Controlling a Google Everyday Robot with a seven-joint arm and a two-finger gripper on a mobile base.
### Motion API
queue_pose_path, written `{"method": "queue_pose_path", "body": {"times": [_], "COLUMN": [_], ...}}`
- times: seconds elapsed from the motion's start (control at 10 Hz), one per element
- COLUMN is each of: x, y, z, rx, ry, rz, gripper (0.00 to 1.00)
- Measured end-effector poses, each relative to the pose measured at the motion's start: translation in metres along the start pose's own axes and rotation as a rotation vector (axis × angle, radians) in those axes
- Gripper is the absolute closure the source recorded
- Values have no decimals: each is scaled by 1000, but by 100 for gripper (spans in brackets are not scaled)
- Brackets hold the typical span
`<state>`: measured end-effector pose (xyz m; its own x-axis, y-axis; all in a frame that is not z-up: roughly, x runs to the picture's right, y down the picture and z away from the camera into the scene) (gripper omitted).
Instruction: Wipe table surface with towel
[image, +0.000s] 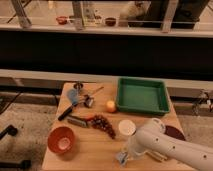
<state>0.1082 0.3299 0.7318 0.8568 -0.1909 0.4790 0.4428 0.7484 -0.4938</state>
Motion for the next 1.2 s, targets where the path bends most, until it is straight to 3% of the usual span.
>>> {"method": "queue_pose_path", "body": {"times": [1.2], "x": [-24], "y": [-25], "z": [13], "rx": [4], "ry": [35], "rz": [-28], "gripper": [100]}}
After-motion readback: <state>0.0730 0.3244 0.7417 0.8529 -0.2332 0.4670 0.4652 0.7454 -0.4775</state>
